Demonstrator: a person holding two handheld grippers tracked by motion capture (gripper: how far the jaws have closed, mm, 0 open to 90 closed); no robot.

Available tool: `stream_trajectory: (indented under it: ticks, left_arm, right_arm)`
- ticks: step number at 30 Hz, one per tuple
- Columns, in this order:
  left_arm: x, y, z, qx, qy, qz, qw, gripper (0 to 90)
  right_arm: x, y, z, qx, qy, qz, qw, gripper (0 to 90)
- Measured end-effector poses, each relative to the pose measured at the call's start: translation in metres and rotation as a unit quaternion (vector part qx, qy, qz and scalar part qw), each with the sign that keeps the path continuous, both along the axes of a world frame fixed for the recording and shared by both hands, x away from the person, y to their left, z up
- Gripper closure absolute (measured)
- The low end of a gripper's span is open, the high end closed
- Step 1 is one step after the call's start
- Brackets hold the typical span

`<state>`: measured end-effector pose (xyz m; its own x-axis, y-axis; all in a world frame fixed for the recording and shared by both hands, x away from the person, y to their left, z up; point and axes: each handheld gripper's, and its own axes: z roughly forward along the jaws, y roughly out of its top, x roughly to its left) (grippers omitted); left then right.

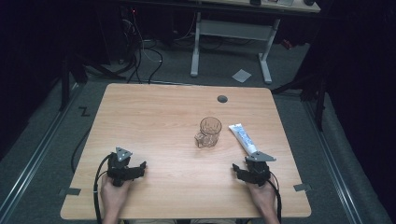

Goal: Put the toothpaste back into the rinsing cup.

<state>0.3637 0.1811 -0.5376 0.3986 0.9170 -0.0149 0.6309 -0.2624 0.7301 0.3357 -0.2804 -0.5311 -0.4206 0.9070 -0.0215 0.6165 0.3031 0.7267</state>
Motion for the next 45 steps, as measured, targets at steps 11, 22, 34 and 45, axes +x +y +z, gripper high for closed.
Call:
stream_trajectory:
  ticks: [11,22,34,45]
  left_arm:
    - [0.0,0.0,0.0,0.0,0.0,0.0,1.0,15.7]
    - [0.0001,0.0002,0.0,-0.001,0.0,0.001,1.0,15.7]
    - [0.0002,0.0003,0.0,-0.001,0.0,0.002,1.0,15.7]
    - [0.0002,0.0003,0.0,-0.001,0.0,0.002,1.0,15.8]
  right_arm:
    - [-0.0003,0.0005,-0.0001,-0.001,0.0,-0.004,1.0,35.6]
    - [-0.0024,0.0012,0.0,0.0,-0.002,-0.004,1.0,37.9]
    - [-0.0025,0.0003,0.0007,0.001,0.0,-0.007,1.0,41.8]
    - [-0.0092,-0.0041,0.0046,0.015,-0.008,-0.015,0.9998,40.6]
